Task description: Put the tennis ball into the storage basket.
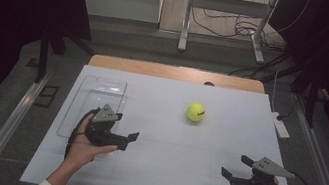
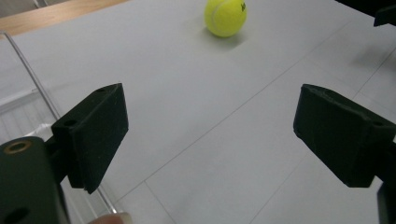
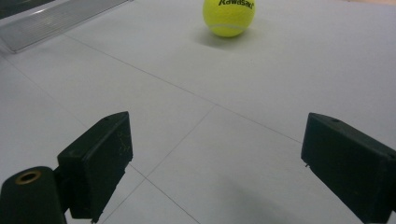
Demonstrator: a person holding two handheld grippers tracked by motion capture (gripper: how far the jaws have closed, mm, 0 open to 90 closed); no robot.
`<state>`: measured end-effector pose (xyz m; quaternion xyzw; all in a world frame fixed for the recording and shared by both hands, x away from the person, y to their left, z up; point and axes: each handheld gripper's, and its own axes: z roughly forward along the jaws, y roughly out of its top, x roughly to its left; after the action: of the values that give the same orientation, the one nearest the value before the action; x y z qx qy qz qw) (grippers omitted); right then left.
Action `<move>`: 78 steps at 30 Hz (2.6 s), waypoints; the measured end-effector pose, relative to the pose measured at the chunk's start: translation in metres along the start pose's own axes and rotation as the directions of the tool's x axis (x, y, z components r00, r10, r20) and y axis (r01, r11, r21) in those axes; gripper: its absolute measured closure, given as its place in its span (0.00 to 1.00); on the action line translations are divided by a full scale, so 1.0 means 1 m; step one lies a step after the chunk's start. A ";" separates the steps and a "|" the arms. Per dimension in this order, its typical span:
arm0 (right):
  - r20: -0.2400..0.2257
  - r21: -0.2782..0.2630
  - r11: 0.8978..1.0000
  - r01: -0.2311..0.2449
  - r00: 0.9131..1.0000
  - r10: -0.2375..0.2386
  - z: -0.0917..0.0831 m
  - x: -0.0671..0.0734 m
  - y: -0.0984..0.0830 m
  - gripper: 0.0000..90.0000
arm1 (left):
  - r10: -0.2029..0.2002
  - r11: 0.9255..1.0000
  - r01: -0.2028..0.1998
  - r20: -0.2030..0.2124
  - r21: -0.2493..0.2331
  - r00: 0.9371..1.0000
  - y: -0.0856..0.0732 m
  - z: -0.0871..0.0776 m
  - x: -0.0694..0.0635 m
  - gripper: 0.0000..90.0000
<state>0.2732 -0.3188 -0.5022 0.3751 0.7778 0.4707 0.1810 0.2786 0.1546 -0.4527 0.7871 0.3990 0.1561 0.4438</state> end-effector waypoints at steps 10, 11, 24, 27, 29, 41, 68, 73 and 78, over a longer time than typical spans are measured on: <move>0.002 -0.004 1.000 -0.004 1.000 0.004 0.000 -0.001 0.000 0.10 | 0.006 1.000 -0.006 0.008 -0.002 1.000 0.011 0.004 -0.004 0.13; 0.001 -0.003 1.000 -0.005 1.000 0.005 0.000 -0.001 0.000 0.10 | 0.008 1.000 -0.008 0.007 -0.002 1.000 0.011 0.004 -0.004 0.13; 0.004 -0.003 1.000 -0.005 1.000 0.005 0.000 -0.001 0.000 0.10 | 0.011 1.000 -0.011 0.013 0.017 1.000 0.017 0.014 -0.002 0.13; 0.003 0.002 1.000 -0.004 1.000 0.004 0.001 -0.001 -0.001 0.10 | 0.015 1.000 -0.016 0.014 0.023 1.000 0.019 0.018 -0.001 0.13; 0.003 0.003 1.000 -0.005 1.000 0.005 0.000 -0.001 -0.001 0.10 | 0.019 0.999 -0.020 0.014 0.027 1.000 0.021 0.022 -0.001 0.13; 0.004 0.000 1.000 -0.004 1.000 0.004 0.000 -0.001 -0.001 0.10 | 0.028 0.999 -0.029 0.029 0.039 0.999 0.033 0.033 -0.004 0.12; 0.005 0.003 1.000 -0.005 1.000 0.005 0.001 -0.002 -0.001 0.10 | 0.047 0.997 -0.050 0.056 0.057 0.997 0.058 0.057 -0.010 0.12; 0.005 0.003 1.000 -0.007 1.000 0.007 0.001 -0.002 -0.001 0.10 | 0.052 0.997 -0.056 0.056 0.060 0.997 0.063 0.060 -0.011 0.12; 0.007 0.006 1.000 -0.003 1.000 0.003 0.001 -0.002 -0.001 0.10 | 0.057 0.997 -0.061 0.060 0.057 0.997 0.068 0.065 -0.012 0.12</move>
<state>0.2749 -0.3195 -0.5039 0.3781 0.7782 0.4673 0.1818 0.3435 0.0888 -0.4312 0.8155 0.3668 0.1343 0.4271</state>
